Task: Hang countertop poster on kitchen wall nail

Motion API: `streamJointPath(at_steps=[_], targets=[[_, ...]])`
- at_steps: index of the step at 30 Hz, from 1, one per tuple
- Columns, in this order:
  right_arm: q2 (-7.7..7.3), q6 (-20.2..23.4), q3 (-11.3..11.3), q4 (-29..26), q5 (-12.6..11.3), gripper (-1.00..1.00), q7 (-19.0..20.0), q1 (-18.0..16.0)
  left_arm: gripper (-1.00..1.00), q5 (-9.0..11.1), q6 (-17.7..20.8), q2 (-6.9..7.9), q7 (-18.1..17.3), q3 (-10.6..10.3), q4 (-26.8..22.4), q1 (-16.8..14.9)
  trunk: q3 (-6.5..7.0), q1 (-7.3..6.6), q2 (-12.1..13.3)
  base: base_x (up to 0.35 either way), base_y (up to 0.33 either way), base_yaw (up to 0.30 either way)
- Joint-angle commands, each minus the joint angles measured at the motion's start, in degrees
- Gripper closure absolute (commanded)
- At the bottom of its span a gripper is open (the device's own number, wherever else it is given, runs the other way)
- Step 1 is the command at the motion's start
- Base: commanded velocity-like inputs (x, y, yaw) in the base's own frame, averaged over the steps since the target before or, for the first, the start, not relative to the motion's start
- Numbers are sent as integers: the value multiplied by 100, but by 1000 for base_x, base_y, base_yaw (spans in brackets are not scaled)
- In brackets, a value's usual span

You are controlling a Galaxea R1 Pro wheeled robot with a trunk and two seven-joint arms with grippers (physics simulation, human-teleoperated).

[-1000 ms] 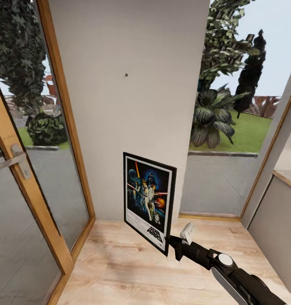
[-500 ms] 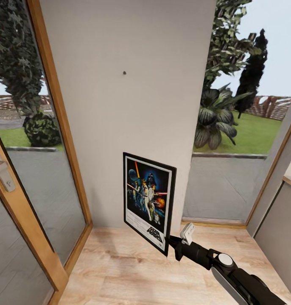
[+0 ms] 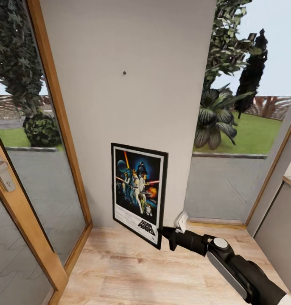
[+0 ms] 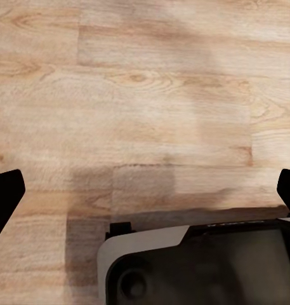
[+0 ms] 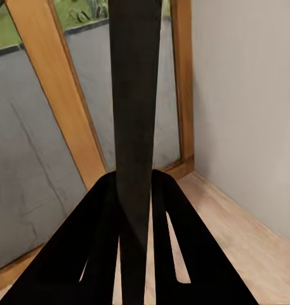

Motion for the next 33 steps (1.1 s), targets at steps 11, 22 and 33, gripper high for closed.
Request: streamJointPath(at_steps=[11, 22, 33], targets=[[-4, 2217, -981, -413, -73, 100, 1171, -1378, -100, -67, -24, -16, -27, -33, 597, -1, -13, 4, -12, 0, 0, 0], [10, 3744, -1039, -409, -91, 100, 2339, -3509, -100, -67, -64, -17, -27, -36, 622, -3, -13, 4, -12, 0, 0, 0], [247, 4176, -1029, -411, -199, 100, 2455, -4094, -100, -60, -102, -17, -35, -36, 613, -3, -13, 4, -12, 0, 0, 0]])
